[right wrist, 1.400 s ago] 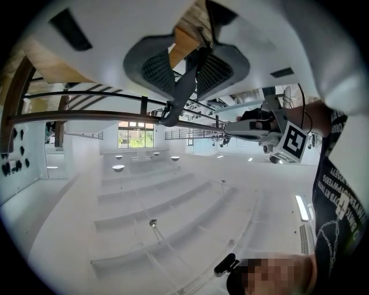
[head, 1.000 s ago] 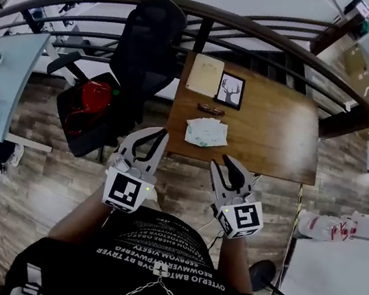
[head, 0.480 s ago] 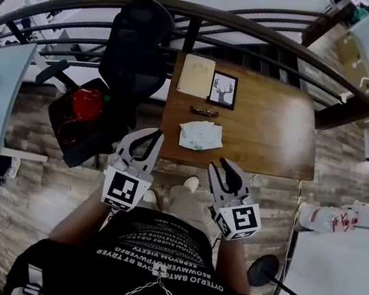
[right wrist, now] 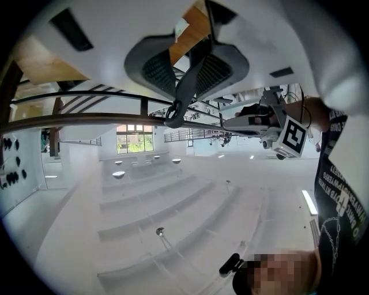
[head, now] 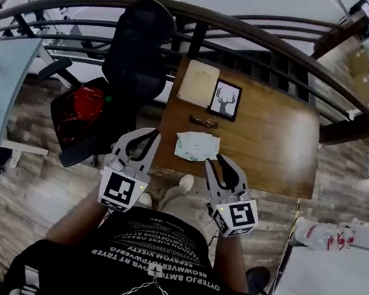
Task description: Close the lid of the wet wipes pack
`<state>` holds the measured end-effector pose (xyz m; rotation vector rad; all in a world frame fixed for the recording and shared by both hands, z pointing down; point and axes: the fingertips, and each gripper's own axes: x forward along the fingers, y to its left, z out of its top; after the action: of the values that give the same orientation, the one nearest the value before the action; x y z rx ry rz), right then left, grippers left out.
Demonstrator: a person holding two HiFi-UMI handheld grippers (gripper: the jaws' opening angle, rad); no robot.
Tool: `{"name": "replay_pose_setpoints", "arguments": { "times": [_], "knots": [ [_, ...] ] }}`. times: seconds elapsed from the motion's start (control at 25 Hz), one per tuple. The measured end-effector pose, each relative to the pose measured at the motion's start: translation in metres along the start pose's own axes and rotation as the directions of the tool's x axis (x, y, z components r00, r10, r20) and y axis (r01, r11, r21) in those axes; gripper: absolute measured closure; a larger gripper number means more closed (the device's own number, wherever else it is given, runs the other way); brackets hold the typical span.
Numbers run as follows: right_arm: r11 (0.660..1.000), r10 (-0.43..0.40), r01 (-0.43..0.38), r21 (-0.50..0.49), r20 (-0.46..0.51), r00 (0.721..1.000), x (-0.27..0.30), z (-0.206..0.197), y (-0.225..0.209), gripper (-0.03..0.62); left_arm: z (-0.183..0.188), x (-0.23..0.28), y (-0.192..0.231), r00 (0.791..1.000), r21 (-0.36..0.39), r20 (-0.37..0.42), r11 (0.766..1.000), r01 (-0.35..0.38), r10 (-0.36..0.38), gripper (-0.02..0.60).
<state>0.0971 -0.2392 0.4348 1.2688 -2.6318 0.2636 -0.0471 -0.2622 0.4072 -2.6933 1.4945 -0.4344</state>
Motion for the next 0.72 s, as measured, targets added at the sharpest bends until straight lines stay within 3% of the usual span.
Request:
{"name": "replay_pose_setpoints", "arguments": {
  "times": [0.72],
  "knots": [
    [0.993, 0.118, -0.119, -0.008, -0.103, 0.988, 0.075, -0.031, -0.074, 0.487, -0.016, 0.074, -0.001, 0.995, -0.022, -0.078, 0.997, -0.069, 0.067, 0.552]
  ]
}}
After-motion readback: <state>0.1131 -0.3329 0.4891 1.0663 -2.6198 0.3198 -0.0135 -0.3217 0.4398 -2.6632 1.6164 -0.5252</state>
